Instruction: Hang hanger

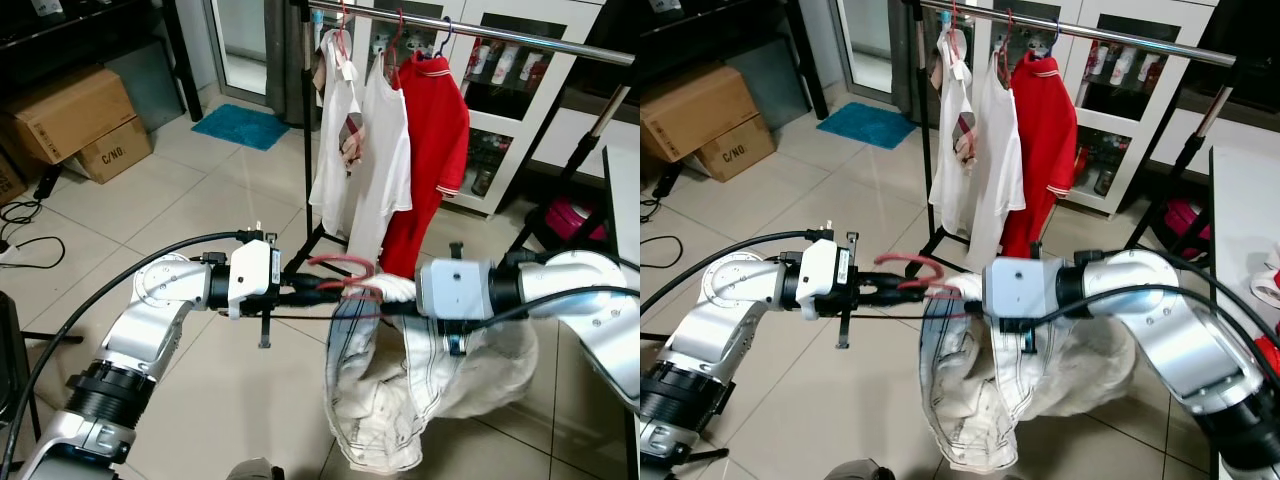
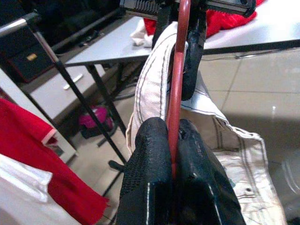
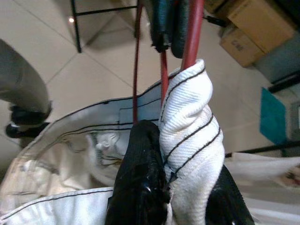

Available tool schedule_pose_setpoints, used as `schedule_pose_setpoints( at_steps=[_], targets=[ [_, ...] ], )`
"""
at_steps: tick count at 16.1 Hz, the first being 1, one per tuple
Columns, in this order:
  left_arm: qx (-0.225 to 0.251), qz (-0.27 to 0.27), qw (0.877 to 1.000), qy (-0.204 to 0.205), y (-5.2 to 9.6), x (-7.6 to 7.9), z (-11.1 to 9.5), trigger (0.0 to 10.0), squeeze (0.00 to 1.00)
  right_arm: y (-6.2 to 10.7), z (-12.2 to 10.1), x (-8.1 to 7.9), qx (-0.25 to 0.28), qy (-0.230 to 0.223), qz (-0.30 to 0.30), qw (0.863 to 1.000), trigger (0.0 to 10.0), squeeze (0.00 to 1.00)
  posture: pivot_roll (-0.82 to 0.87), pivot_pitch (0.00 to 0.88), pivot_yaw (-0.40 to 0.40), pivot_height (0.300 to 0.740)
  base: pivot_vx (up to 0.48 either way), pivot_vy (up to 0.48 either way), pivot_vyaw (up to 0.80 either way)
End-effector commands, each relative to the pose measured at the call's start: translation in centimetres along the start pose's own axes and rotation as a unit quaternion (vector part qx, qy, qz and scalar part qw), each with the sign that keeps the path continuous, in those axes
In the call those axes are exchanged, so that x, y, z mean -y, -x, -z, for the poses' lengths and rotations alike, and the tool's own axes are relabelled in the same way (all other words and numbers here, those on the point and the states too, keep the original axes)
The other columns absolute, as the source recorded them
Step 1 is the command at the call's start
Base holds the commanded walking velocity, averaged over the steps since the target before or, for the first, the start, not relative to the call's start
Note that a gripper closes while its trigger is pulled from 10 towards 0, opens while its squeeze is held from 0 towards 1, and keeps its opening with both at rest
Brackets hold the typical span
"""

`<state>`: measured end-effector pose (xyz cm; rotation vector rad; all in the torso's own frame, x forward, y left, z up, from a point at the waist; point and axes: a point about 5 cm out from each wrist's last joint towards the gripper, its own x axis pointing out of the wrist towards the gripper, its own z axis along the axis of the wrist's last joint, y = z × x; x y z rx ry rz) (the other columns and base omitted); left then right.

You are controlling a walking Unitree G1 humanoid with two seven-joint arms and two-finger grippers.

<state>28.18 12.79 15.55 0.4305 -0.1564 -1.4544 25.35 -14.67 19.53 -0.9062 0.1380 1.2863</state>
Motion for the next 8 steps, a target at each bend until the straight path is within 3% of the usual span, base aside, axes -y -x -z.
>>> schedule_pose_setpoints(
  at_steps=[1, 2, 8],
  targets=[
    [0.011, -0.022, 1.0, -0.017, -0.1, -0.4, -0.7, 0.0, 0.0, 0.4, -1.6, 0.7, 0.041, 0.022, 0.009, 0.999, 10.0, 0.0, -0.04, 0.013, 0.01, 0.74, 0.0, 0.0, 0.0],
    [0.013, -0.031, 0.999, -0.015, -0.1, -0.4, -0.7, 0.0, 0.0, 0.5, -1.8, 1.0, 0.047, 0.015, 0.016, 0.999, 10.0, 0.97, -0.05, 0.012, 0.009, 0.74, 0.0, 0.0, 0.0],
    [0.026, -0.097, 0.995, -0.005, 0.4, -1.2, -0.9, 0.0, 0.0, 1.8, -2.6, 2.3, 0.076, 0.012, 0.062, 0.995, 10.0, 1.0, -0.05, 0.014, 0.02, 0.74, 0.0, 0.0, 0.0]
  ],
)
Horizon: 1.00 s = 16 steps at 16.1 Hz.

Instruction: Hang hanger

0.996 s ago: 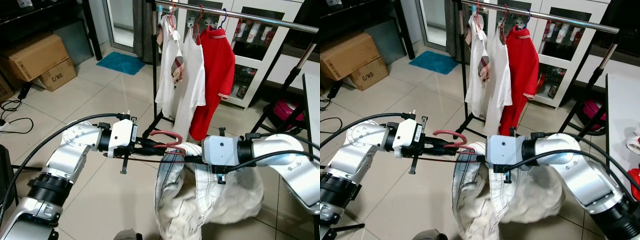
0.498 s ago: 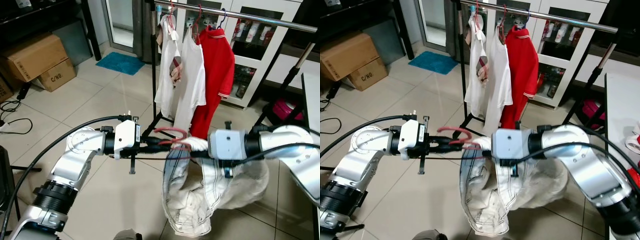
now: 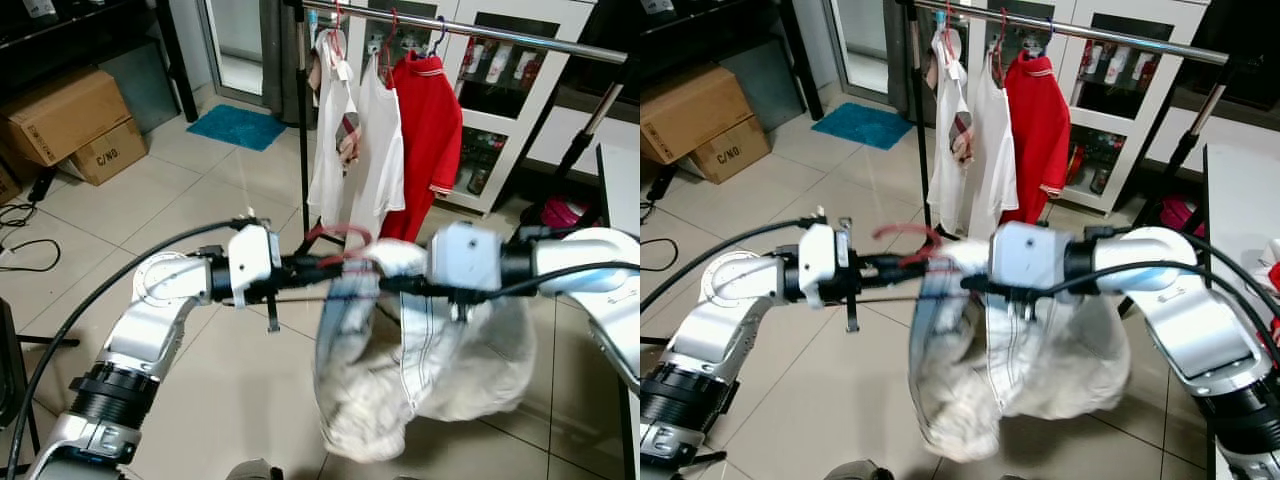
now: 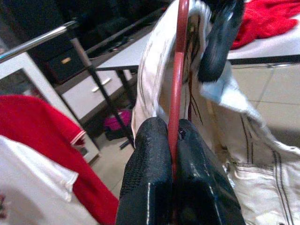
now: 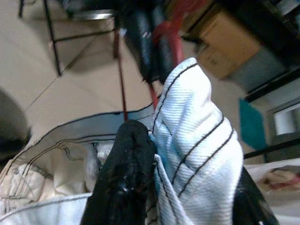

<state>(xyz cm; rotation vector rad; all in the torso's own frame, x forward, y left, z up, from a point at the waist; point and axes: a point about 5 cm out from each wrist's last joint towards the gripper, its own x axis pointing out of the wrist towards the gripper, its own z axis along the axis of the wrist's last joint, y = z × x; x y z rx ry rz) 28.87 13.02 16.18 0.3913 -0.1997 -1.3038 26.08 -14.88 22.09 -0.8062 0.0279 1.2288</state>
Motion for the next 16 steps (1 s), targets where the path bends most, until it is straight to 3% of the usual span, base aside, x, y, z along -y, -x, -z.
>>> schedule_pose_setpoints(
  at_steps=[1, 7, 11, 15, 16],
  targets=[
    [0.018, -0.028, 0.999, -0.005, 0.2, -0.5, -0.7, 0.0, 0.0, 0.6, -1.4, 0.7, 0.037, 0.019, 0.021, 0.999, 10.0, 1.0, -0.04, 0.014, 0.02, 0.74, 0.0, 0.0, 0.0],
    [0.015, -0.035, 0.999, -0.005, 0.3, -0.5, -0.6, 0.0, 0.0, 1.4, -2.1, 1.2, 0.049, 0.021, 0.023, 0.998, 10.0, 1.0, -0.04, 0.008, 0.026, 0.74, 0.0, 0.0, 0.0],
    [-0.003, -0.015, 1.0, -0.024, 0.0, -0.5, -0.4, 0.0, 0.0, 1.0, -1.9, 1.0, -0.01, 0.077, 0.0, 0.997, 10.0, 1.0, -0.05, 0.004, 0.022, 0.74, 0.0, 0.0, 0.0],
    [0.012, -0.031, 0.999, -0.031, -0.3, -1.0, -0.8, 0.0, 0.0, 0.4, -2.8, 0.9, -0.002, 0.106, 0.015, 0.994, 10.0, 1.0, -0.05, 0.0, 0.023, 0.74, 0.0, 0.0, 0.0],
    [0.014, -0.038, 0.999, -0.035, -0.3, -1.1, -0.9, 0.0, 0.0, 0.5, -2.8, 1.2, -0.015, 0.123, 0.03, 0.992, 10.0, 0.0, -0.05, 0.0, 0.025, 0.74, 0.0, 0.0, 0.0]
  ],
)
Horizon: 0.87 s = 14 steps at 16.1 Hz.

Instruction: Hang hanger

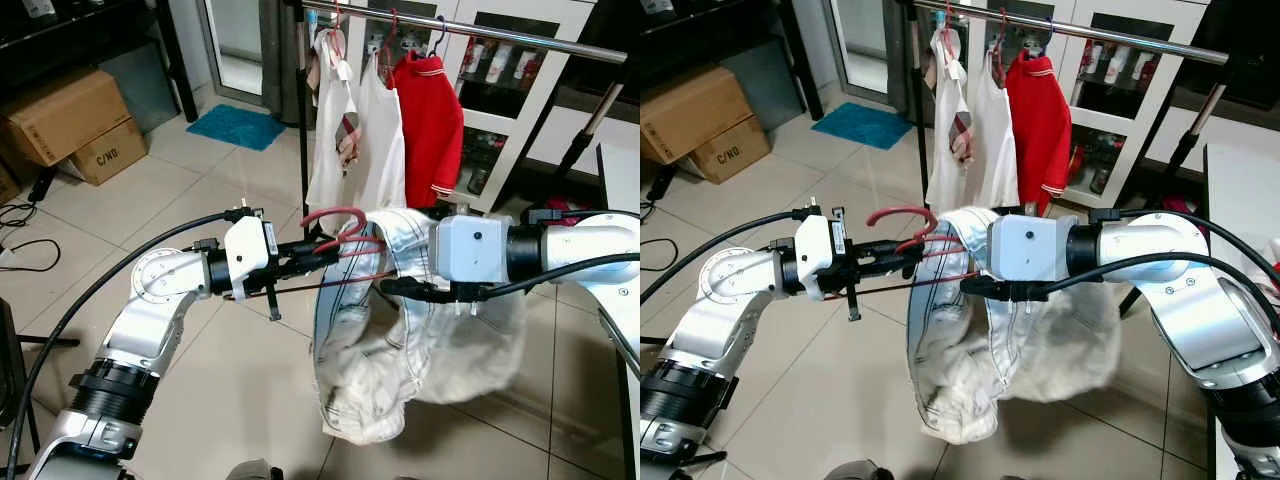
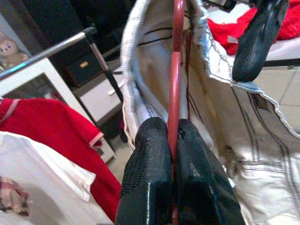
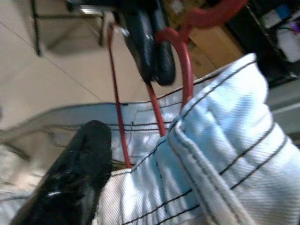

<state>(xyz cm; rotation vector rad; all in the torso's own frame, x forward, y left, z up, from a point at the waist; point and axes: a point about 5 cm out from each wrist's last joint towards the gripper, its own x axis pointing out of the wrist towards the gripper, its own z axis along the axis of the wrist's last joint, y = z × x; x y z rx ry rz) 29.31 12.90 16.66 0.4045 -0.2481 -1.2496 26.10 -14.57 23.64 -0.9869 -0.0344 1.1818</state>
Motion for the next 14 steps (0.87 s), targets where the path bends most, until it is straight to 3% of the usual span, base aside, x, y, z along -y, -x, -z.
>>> schedule_pose_setpoints(
  at_steps=[1, 6, 9, 10, 12, 13, 14],
  targets=[
    [0.006, -0.012, 1.0, -0.019, -0.2, -0.6, -0.5, 0.0, 0.0, 0.3, -1.3, 0.9, 0.009, 0.05, 0.023, 0.998, 10.0, 0.0, -0.05, 0.0, 0.025, 0.74, 0.0, 0.0, 0.0],
    [0.001, -0.018, 1.0, -0.025, -0.4, -0.8, -0.4, 0.0, 0.0, 1.2, -1.8, 1.5, -0.036, 0.109, 0.031, 0.993, 10.0, 0.0, -0.05, 0.002, 0.028, 0.74, 0.0, 0.0, 0.0],
    [0.004, -0.023, 0.999, -0.025, -0.5, -1.0, -0.3, 0.0, 0.0, 1.3, -2.3, 1.4, -0.021, 0.115, 0.026, 0.993, 10.0, 0.0, -0.05, 0.004, 0.029, 0.74, 0.0, 0.0, 0.0],
    [0.005, -0.024, 0.999, -0.026, -0.6, -1.0, -0.4, 0.0, 0.0, 1.2, -2.5, 1.3, -0.007, 0.101, 0.024, 0.995, 0.0, 0.0, -0.05, 0.006, 0.028, 0.74, 0.0, 0.0, 0.0],
    [0.009, -0.028, 0.999, -0.026, -0.7, -1.3, -0.5, 0.0, 0.0, 1.0, -2.8, 1.1, 0.016, 0.08, 0.02, 0.997, 0.0, 0.0, -0.05, 0.01, 0.027, 0.74, 0.0, 0.0, 0.0],
    [0.01, -0.03, 0.999, -0.027, -0.7, -1.3, -0.5, 0.0, 0.0, 0.9, -2.9, 1.0, 0.019, 0.081, 0.021, 0.996, 1.8, 0.0, -0.05, 0.01, 0.027, 0.74, 0.0, 0.0, 0.0],
    [0.013, -0.036, 0.999, -0.029, -0.8, -1.5, -0.6, 0.0, 0.0, 0.7, -3.0, 1.0, 0.022, 0.085, 0.024, 0.996, 10.0, 0.0, -0.05, 0.01, 0.027, 0.74, 0.0, 0.0, 0.0]
  ],
)
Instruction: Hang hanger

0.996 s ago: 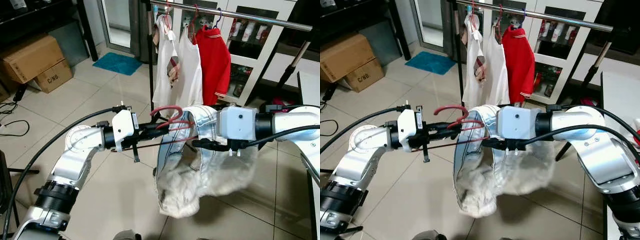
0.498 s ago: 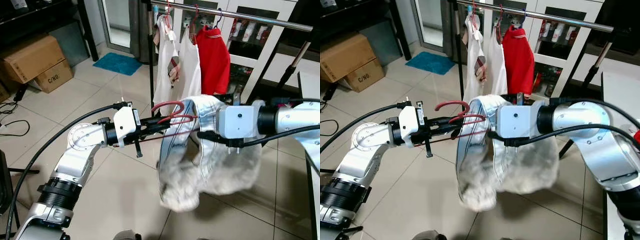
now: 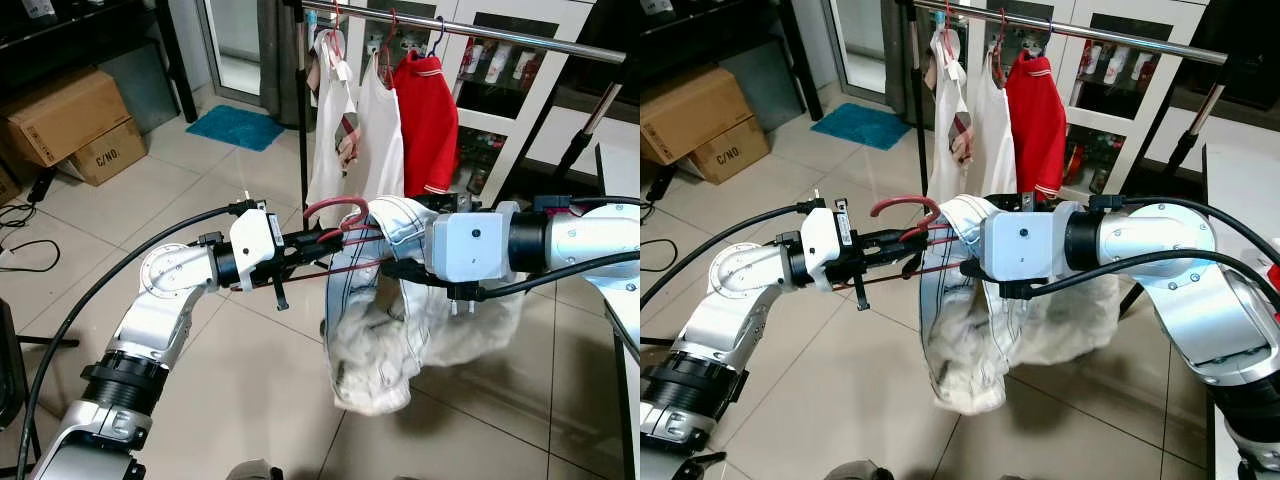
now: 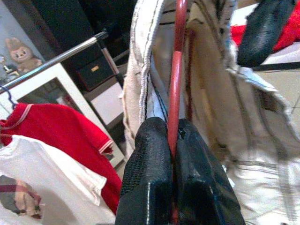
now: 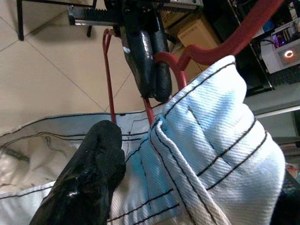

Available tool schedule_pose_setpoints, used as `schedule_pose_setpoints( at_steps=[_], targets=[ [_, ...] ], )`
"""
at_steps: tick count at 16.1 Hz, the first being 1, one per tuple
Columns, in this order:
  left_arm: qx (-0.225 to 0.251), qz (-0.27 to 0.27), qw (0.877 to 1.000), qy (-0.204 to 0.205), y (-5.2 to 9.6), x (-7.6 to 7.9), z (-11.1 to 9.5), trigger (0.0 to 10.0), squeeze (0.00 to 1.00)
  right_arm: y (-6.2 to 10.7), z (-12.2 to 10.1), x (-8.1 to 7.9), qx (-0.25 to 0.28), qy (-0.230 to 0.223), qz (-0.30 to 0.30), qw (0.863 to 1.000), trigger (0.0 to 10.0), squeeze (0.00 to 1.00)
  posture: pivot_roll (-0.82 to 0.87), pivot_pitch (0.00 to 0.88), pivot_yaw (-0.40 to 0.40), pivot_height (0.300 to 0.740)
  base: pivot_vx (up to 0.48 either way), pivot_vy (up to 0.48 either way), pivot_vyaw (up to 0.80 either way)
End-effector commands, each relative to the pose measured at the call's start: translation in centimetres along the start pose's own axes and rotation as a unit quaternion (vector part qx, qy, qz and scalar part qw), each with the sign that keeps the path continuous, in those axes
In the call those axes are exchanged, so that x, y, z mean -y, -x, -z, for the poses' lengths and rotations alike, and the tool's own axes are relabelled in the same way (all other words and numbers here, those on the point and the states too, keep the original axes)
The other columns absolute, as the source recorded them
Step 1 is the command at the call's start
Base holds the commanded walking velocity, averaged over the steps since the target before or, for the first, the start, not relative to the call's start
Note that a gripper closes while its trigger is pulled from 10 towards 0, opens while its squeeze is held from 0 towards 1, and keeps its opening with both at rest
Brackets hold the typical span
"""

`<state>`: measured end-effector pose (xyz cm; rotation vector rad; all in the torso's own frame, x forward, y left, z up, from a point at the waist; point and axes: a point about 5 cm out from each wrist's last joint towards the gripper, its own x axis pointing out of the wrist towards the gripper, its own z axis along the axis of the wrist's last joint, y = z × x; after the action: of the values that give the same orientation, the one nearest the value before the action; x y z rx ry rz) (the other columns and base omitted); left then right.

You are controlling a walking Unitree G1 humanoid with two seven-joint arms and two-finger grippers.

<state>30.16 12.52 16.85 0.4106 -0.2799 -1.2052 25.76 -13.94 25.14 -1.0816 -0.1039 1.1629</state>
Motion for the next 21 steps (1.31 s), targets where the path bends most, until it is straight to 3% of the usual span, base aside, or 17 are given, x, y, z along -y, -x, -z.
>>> schedule_pose_setpoints(
  at_steps=[1, 3, 4, 6, 8, 11, 12, 15, 17, 20, 21],
  targets=[
    [0.01, -0.016, 1.0, -0.019, -0.3, -0.9, -0.8, 0.0, 0.0, 0.2, -1.4, 0.4, 0.025, 0.031, 0.014, 0.999, 10.0, 0.0, -0.05, 0.009, 0.027, 0.74, 0.0, 0.0, 0.0],
    [0.012, -0.018, 1.0, -0.021, -0.4, -1.0, -0.8, 0.0, 0.0, 0.0, -1.3, 0.2, 0.021, 0.026, 0.009, 0.999, 10.0, 0.0, -0.06, 0.008, 0.027, 0.74, 0.0, 0.0, 0.0],
    [0.016, -0.02, 0.999, -0.022, -0.7, -1.1, -0.9, 0.0, 0.0, -0.3, -1.0, -0.1, 0.006, 0.025, -0.001, 1.0, 10.0, 1.0, -0.06, 0.007, 0.027, 0.74, 0.0, 0.0, 0.0],
    [0.018, -0.021, 0.999, -0.023, -0.8, -1.2, -1.0, 0.0, 0.0, -0.4, -0.7, -0.2, -0.007, 0.032, -0.004, 0.999, 10.0, 1.0, -0.06, 0.008, 0.026, 0.74, 0.0, 0.0, 0.0],
    [0.019, -0.033, 0.999, -0.028, -1.2, -1.5, -1.0, 0.0, 0.0, -0.7, 0.4, -0.1, -0.077, 0.105, 0.015, 0.991, 10.0, 1.0, -0.06, 0.008, 0.022, 0.74, 0.0, 0.0, 0.0],
    [0.018, -0.053, 0.998, -0.035, -1.3, -1.8, -1.1, 0.0, 0.0, -0.9, 0.5, -0.1, -0.091, 0.142, 0.05, 0.984, 10.0, 0.99, -0.06, 0.009, 0.019, 0.74, 0.0, 0.0, 0.0],
    [0.019, -0.059, 0.997, -0.036, -1.3, -1.9, -1.2, 0.0, 0.0, -0.9, 0.4, -0.2, -0.091, 0.15, 0.058, 0.983, 10.0, 0.0, -0.06, 0.01, 0.021, 0.74, 0.0, 0.0, 0.0],
    [0.018, -0.101, 0.994, -0.047, -1.3, -2.6, -1.3, 0.0, 0.0, -0.7, 0.1, -0.3, -0.088, 0.178, 0.099, 0.975, 10.0, 0.0, -0.06, 0.014, 0.026, 0.74, 0.0, 0.0, 0.0],
    [0.034, -0.127, 0.991, -0.036, -1.6, -3.0, -1.7, 0.0, 0.0, -0.6, -0.1, 0.5, -0.104, 0.213, 0.183, 0.954, 10.0, 0.0, -0.07, 0.016, 0.031, 0.74, 0.0, 0.0, 0.0],
    [0.053, -0.13, 0.99, -0.025, -2.1, -2.7, -2.0, 0.0, 0.0, -0.5, -0.5, 1.3, -0.095, 0.228, 0.287, 0.926, 10.0, 0.0, -0.07, 0.021, 0.038, 0.74, 0.0, 0.0, 0.0],
    [0.056, -0.127, 0.99, -0.024, -2.1, -2.6, -2.1, 0.0, 0.0, -0.8, -0.5, 1.0, -0.079, 0.215, 0.284, 0.931, 10.0, 0.0, -0.07, 0.021, 0.038, 0.74, 0.0, 0.0, 0.0]
  ],
)
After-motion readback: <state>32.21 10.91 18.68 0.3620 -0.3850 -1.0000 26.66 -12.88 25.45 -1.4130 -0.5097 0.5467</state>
